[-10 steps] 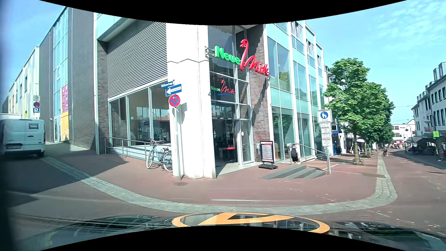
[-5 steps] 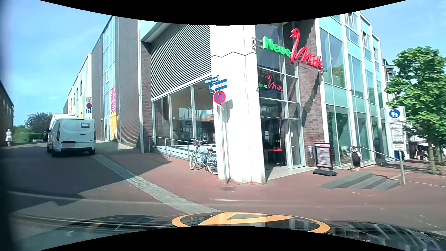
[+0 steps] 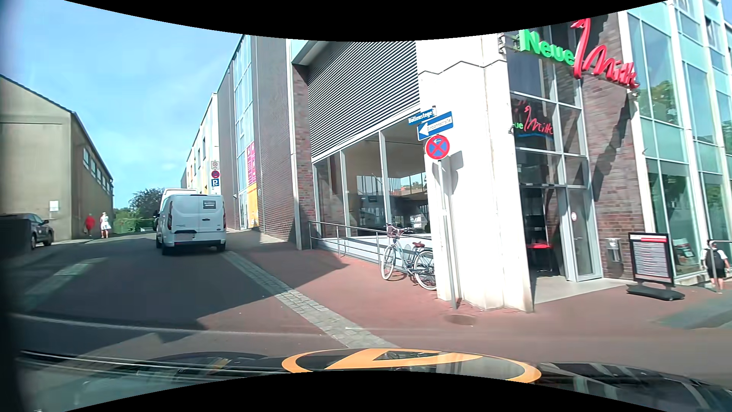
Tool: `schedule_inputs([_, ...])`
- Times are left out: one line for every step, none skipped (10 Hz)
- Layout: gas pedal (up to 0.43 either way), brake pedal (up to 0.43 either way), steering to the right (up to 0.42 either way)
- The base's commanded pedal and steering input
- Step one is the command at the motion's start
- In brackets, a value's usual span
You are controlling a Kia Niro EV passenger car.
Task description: Follow the waypoints while adhering to traffic rules and regulations
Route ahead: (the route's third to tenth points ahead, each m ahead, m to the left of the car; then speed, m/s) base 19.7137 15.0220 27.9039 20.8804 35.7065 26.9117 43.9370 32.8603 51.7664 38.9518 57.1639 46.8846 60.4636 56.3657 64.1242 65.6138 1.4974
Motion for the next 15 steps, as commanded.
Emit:
schedule_inputs([0.000,0.000,-0.846])
schedule_inputs([0.000,0.000,-0.834])
schedule_inputs([0.000,0.000,-0.821])
schedule_inputs([0.000,0.000,-0.804])
schedule_inputs([0.000,0.000,-0.788])
schedule_inputs([0.020,0.000,-0.775])
schedule_inputs([0.047,0.000,-0.770])
schedule_inputs([0.059,0.000,-0.770])
schedule_inputs([0.079,0.000,-0.769])
schedule_inputs([0.087,0.000,-0.763])
schedule_inputs([0.087,0.000,-0.745])
schedule_inputs([0.087,0.000,-0.724])
schedule_inputs([0.087,0.000,-0.702])
schedule_inputs([0.087,0.000,-0.688])
schedule_inputs([0.087,0.000,-0.675])
